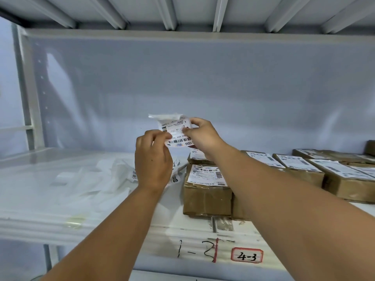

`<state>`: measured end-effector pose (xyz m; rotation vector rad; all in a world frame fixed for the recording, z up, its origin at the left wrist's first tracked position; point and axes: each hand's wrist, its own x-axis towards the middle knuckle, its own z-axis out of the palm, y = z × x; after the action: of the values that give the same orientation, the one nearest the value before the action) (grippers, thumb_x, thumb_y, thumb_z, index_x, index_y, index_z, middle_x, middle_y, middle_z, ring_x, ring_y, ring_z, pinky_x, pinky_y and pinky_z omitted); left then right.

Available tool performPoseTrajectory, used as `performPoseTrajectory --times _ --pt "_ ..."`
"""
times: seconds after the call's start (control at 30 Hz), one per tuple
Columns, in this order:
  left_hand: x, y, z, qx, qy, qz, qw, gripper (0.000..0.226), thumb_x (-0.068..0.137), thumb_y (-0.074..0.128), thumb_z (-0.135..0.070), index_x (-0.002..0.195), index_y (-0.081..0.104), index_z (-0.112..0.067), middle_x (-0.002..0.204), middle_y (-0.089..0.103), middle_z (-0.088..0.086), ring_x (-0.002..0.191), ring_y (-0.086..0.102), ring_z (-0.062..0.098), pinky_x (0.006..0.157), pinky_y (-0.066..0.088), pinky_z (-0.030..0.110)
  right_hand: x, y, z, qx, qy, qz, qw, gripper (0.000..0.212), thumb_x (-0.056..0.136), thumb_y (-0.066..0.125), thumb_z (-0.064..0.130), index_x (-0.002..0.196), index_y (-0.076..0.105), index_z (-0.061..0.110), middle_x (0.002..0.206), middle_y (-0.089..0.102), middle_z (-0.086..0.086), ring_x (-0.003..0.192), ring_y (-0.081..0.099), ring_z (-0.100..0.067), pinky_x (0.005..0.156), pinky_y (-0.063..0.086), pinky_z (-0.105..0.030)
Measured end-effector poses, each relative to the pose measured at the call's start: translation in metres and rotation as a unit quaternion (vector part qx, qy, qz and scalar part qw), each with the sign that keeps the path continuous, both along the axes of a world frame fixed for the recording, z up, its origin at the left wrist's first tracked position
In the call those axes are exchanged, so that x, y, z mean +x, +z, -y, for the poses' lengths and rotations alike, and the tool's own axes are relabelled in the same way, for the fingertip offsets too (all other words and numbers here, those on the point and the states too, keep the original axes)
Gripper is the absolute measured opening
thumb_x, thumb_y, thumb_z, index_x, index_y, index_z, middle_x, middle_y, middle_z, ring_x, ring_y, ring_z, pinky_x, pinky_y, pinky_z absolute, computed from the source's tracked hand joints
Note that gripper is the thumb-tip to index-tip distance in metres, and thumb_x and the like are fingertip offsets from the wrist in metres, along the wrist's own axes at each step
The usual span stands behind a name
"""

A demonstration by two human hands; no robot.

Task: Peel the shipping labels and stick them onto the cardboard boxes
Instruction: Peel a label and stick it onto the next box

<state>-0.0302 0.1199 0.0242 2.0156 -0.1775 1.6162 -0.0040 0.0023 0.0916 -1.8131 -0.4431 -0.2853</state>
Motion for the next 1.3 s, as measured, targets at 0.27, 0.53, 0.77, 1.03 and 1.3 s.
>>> performPoseTrajectory --times 0.27,0.53,0.77,1.03,1.3 --pt "-0.047 0.025 0.029 -0.233 -0.173 -0.152 0.945 0.028 0.086 0.041 0.002 0.081 0.059 -0.018 0.084 0.064 -0.005 0.078 0.056 0.013 0.064 0.039 0.025 -0.038 0.024 0.037 -0.014 -0.011 -0.004 1.000 0.017 0.092 0.055 0.000 0.094 0.058 0.016 0.068 0.054 -0.003 0.051 0.043 -0.012 0.044 0.033 -0.020" --pt "-0.098 0.032 0.039 0.186 -0.182 -0.509 0.821 0.049 0.073 0.066 -0.061 0.108 0.064 -0.026 0.112 0.060 -0.010 0.103 0.054 0.009 0.083 0.043 0.024 -0.066 0.006 0.068 0.010 -0.088 -0.021 0.996 0.025 0.091 0.053 0.003 0.111 0.063 0.014 0.083 0.060 -0.004 0.058 0.046 -0.014 0.051 0.034 -0.026" --pt "-0.101 0.021 0.044 0.197 -0.159 -0.452 0.855 0.038 0.083 0.069 -0.030 0.120 0.062 -0.022 0.127 0.058 -0.001 0.116 0.051 0.014 0.094 0.039 0.022 -0.090 -0.015 0.093 0.010 -0.131 -0.037 0.991 0.032 0.092 0.049 0.004 0.117 0.062 0.019 0.071 0.054 0.003 0.051 0.040 -0.013 0.048 0.030 -0.026" --pt "-0.116 0.027 0.066 -0.078 -0.268 -0.282 0.918 0.054 0.088 0.061 -0.035 0.138 0.041 -0.025 0.136 0.046 -0.010 0.122 0.045 0.008 0.094 0.034 0.021 -0.113 -0.022 0.117 -0.007 -0.132 -0.055 0.990 0.021 0.086 0.049 0.005 0.077 0.059 0.021 0.087 0.069 -0.007 0.078 0.066 -0.025 0.070 0.052 -0.034" --pt "-0.136 0.044 0.092 -0.012 -0.273 -0.197 0.942 0.010 0.089 0.061 -0.024 0.095 0.069 -0.024 0.089 0.063 -0.018 0.083 0.058 -0.003 0.066 0.040 0.003 -0.142 -0.013 0.135 -0.130 -0.104 -0.034 0.985 0.019 0.084 0.052 0.004 0.096 0.066 0.002 0.090 0.070 -0.010 0.082 0.069 -0.025 0.071 0.053 -0.031"
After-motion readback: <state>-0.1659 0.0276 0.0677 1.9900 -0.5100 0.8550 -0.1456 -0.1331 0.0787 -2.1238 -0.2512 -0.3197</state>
